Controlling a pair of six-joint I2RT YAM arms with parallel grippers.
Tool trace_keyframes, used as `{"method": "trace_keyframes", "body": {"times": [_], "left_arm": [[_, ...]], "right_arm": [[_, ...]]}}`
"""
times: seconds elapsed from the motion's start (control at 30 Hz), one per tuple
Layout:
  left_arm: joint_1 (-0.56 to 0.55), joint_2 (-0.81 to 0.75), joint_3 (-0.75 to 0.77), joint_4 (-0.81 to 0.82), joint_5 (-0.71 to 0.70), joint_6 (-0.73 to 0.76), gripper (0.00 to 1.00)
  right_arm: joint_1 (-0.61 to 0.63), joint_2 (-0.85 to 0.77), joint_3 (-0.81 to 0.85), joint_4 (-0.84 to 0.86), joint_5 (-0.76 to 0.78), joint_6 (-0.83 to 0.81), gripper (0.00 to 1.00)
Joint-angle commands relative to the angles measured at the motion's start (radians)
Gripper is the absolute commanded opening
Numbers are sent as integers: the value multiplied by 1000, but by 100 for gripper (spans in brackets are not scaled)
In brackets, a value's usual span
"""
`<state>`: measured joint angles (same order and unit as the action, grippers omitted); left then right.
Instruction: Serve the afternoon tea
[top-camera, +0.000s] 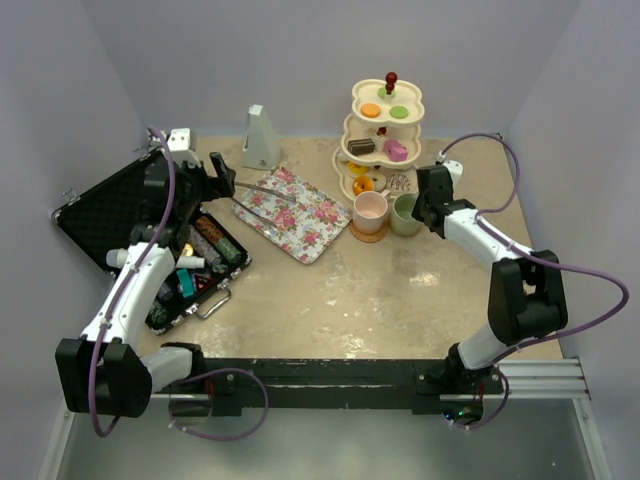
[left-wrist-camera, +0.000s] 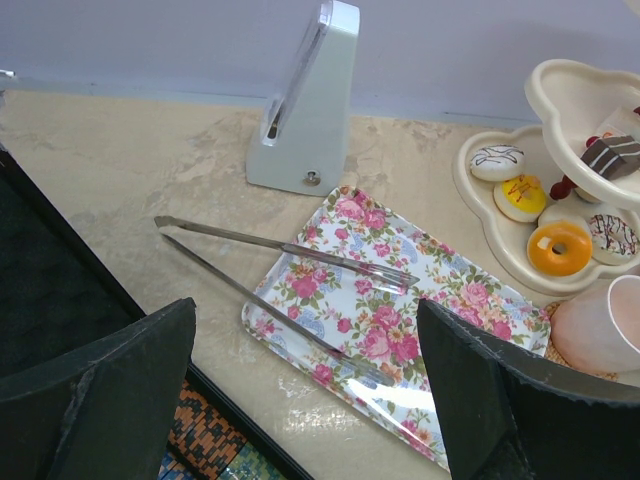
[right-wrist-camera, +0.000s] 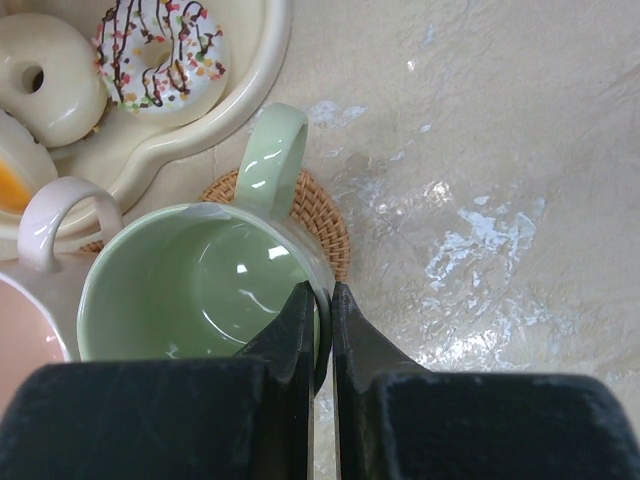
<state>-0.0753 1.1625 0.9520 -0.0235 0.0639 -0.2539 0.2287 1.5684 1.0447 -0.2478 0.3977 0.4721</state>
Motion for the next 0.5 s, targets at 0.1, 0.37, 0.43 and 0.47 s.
{"method": "trace_keyframes", "body": {"times": [0.1, 0.37, 0.43, 0.47], "left_arm": [[-7, 0, 33, 39, -1, -22, 96], [-7, 2, 31, 39, 1, -22, 96], [-7, 2, 33, 39, 1, -22, 96], [-7, 2, 33, 39, -1, -22, 96]], "right_arm": [[3, -13, 37, 100, 75, 42, 0], [3, 13, 37, 119, 81, 49, 0], [3, 12, 37, 124, 81, 51, 0], [3, 12, 37, 125, 82, 49, 0]]}}
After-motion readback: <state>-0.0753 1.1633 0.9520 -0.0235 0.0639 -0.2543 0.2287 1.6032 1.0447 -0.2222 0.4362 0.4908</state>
